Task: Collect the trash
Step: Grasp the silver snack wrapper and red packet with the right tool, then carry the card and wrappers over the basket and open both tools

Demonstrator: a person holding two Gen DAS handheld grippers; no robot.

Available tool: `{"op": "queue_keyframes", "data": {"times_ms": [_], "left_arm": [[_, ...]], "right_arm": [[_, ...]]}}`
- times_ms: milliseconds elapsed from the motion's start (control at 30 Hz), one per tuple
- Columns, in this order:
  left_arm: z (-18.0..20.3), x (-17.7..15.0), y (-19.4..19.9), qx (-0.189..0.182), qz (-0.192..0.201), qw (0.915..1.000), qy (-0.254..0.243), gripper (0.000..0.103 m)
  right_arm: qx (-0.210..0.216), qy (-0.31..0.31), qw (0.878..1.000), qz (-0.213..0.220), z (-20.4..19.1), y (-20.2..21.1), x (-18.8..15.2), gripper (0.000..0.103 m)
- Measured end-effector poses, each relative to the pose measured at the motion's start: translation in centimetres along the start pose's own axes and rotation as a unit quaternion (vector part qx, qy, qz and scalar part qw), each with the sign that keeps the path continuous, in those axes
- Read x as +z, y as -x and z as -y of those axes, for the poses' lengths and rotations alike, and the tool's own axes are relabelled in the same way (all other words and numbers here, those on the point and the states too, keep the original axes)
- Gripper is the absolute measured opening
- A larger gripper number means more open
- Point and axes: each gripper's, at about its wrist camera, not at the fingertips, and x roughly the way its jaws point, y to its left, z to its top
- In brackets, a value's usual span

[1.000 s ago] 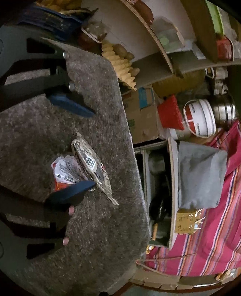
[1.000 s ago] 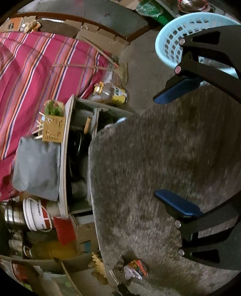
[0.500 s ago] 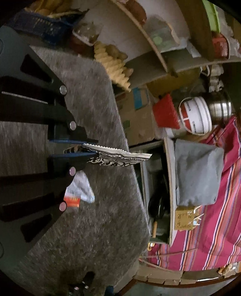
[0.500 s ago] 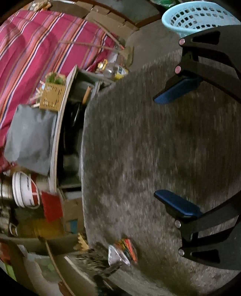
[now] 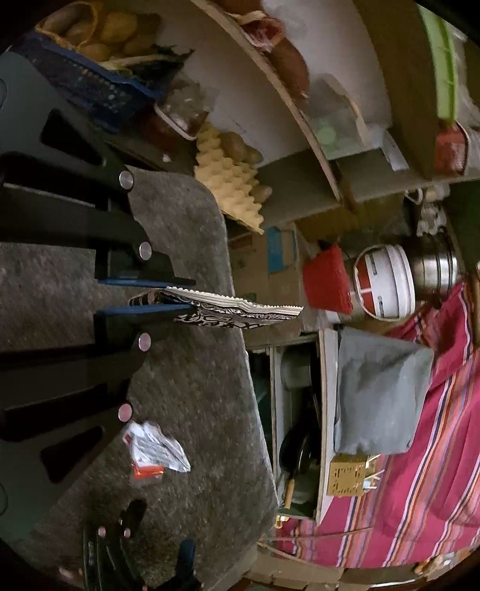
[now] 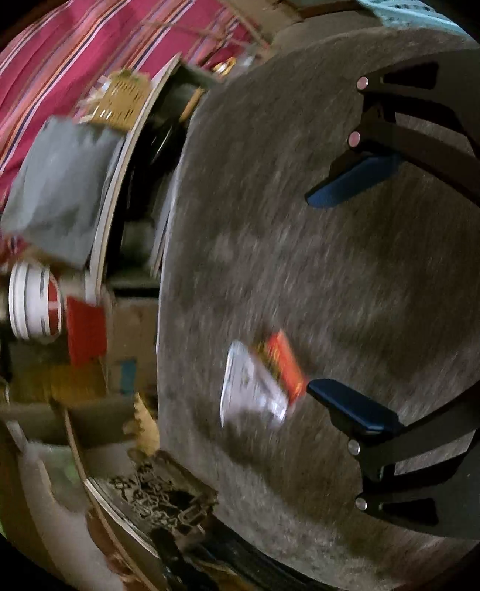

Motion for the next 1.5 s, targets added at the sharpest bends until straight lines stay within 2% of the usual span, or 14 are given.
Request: {"op": "queue_keyframes", "data": {"times_ms": [167, 433, 533, 567, 600, 767, 933, 1100, 1500], "left_arm": [[-1.5, -1.4, -0.5, 0.001, -0.013, 0.9998, 0.018, 0.006], [-2.2, -2.2, -0.7, -0.002, -0.018, 0.9993, 0.032, 0.006], [-2.1, -2.1, -0.5, 0.0, -0.017, 0.9994, 0.031, 0.006], [-2.1, -2.1, -0.5, 0.0, -0.017, 0.9994, 0.029, 0.006], [-2.0, -2.0, -0.5, 0.001, -0.017, 0.9995, 0.028, 0.006], [-1.1, -1.8, -0.1, 0.003, -0.017, 0.9996, 0.02, 0.006], [0.4, -1.3, 0.9, -0.004, -0.013, 0.9998, 0.015, 0.006], [3.7, -0.4, 2.4, -0.021, -0.002, 0.9998, 0.0, 0.006], [15.8, 1.0, 7.0, -0.088, 0.029, 0.9947, -0.045, 0.006]], "right_arm": [[0.029, 0.003, 0.999, -0.019, -1.9, -1.9, 1.1, 0.092], [0.01, 0.049, 0.998, -0.041, -4.7, -5.3, 1.6, 0.092], [0.03, 0.037, 0.998, -0.048, -4.2, -6.0, 1.8, 0.09], [0.045, 0.03, 0.997, -0.054, -3.9, -6.2, 1.8, 0.082], [0.061, 0.024, 0.996, -0.058, -3.7, -6.2, 1.7, 0.069], [0.066, 0.024, 0.996, -0.049, -3.2, -5.2, 1.2, 0.064], [0.058, 0.003, 0.998, -0.028, -0.4, -2.5, 0.7, 0.064], [0.031, -0.023, 0.999, -0.01, 4.5, 1.7, -0.5, 0.064], [-0.071, -0.076, 0.994, 0.017, 17.0, 11.4, -6.3, 0.064]]}}
